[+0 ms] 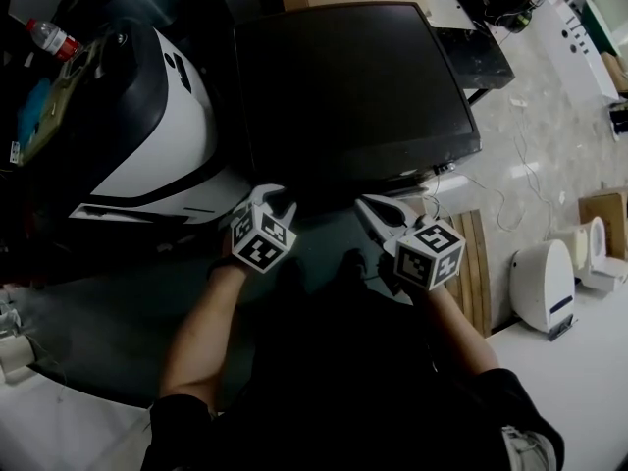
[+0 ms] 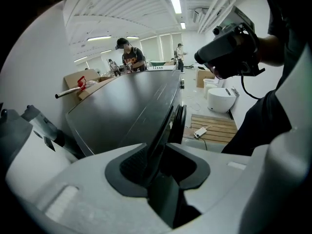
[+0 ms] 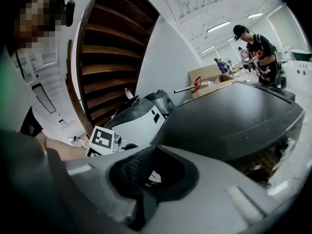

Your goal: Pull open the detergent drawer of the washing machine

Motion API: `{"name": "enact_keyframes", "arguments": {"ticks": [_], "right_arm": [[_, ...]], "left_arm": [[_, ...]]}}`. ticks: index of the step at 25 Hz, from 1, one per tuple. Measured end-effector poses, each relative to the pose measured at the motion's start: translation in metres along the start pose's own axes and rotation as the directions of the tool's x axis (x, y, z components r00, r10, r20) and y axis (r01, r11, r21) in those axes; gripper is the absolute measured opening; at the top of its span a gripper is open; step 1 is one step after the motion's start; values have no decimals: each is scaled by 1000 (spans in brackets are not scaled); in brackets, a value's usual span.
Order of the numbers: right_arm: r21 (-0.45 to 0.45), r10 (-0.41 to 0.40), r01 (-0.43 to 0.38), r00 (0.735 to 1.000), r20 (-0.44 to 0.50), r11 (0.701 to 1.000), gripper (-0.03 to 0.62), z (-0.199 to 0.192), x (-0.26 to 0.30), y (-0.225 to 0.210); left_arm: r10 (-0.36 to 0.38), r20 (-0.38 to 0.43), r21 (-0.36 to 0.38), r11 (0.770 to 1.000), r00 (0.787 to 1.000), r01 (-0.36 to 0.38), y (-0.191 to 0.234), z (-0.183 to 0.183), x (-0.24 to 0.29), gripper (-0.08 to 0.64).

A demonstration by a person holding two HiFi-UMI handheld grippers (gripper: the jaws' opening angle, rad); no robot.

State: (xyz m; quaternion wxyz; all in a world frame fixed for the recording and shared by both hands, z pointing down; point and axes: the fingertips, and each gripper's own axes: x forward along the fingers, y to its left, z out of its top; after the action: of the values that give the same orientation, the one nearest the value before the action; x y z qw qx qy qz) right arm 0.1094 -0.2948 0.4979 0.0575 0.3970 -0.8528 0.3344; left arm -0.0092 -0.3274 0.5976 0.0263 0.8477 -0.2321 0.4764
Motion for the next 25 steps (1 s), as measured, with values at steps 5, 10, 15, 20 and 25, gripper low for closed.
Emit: {"name": "enact_keyframes", "arguments": {"ticks": [5, 10, 15, 20, 25], "right_arm": [[1, 42, -42, 999, -11, 999, 3, -3, -1, -4], [7, 77, -77, 997, -28, 997, 3, -11, -11, -10], [23, 104, -103, 994, -47, 994, 3, -21, -26, -21], [38, 139, -136, 986, -90, 990, 3, -35, -39, -29], [27, 184, -182, 973, -137, 983, 3, -48, -42, -31]], "left_arm": [[20, -80, 14, 1000, 997, -18, -4, -12, 11, 126], [75, -141, 81, 995, 987, -64, 1, -13, 16, 71], [120, -227, 227, 972, 967, -67, -2, -14, 21, 64], [158, -257, 268, 959, 953, -87, -5, -13, 22, 64], [197, -299, 300, 948, 934, -104, -5, -16, 28, 77]]}}
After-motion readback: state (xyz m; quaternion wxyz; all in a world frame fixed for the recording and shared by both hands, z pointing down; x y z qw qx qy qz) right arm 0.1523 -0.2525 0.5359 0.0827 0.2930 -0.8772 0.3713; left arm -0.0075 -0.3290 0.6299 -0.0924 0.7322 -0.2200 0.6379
